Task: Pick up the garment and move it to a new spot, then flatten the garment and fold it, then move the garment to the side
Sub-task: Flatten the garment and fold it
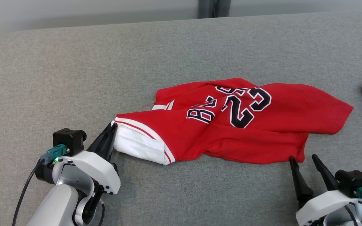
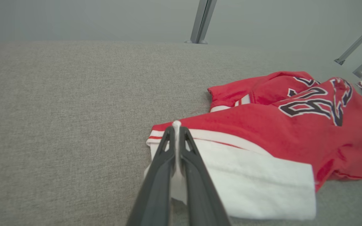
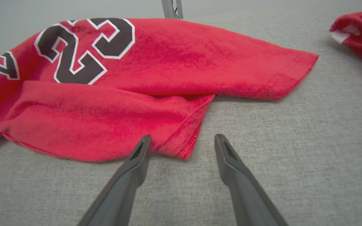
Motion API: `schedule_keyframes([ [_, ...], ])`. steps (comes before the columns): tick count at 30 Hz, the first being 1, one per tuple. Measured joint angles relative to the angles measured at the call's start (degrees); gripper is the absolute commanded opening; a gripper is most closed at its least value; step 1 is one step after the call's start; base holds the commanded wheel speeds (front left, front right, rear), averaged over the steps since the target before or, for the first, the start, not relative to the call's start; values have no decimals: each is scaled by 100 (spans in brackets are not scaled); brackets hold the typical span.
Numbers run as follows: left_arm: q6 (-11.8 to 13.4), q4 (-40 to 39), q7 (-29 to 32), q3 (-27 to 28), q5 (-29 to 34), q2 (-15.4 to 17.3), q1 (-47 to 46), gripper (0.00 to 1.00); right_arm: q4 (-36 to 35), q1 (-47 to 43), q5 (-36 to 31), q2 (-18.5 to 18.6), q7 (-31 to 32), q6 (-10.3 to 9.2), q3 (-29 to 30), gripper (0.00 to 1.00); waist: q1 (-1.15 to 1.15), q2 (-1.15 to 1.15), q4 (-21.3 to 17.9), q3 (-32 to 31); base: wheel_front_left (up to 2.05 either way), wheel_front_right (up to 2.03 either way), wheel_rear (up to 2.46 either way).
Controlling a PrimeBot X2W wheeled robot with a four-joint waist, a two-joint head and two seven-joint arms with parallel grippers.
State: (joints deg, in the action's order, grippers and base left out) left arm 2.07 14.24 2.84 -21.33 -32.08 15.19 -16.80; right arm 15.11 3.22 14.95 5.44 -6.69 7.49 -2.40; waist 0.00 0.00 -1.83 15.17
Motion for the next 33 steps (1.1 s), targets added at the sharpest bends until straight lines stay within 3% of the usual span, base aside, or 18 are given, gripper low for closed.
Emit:
schedule_keyframes([
  [5,2,-74,-8,-45,21,-5,7,0,676,272,-71,42,-89,0,-144,100,0,0,57,43,0,0,0],
  [6,3,-86,-41,-48,24,-11,7,0,755,310,-38,40,-127,0,-160,79,0,0,71,46,0,0,0],
  [8,19,-118,-97,-51,37,-4,8,0,867,399,20,46,-155,0,-215,0,0,0,80,54,0,0,0],
  [13,41,-186,-343,14,79,33,9,0,923,505,276,149,-354,1,-337,0,0,0,26,33,0,0,0],
  [17,78,-424,-584,97,145,112,-30,0,563,616,265,338,-489,1,-250,0,0,0,-27,-54,0,0,0],
  [33,203,-2033,-554,266,597,402,-1418,0,-1936,1553,3,1025,67,0,297,0,0,0,-64,-608,0,0,0],
])
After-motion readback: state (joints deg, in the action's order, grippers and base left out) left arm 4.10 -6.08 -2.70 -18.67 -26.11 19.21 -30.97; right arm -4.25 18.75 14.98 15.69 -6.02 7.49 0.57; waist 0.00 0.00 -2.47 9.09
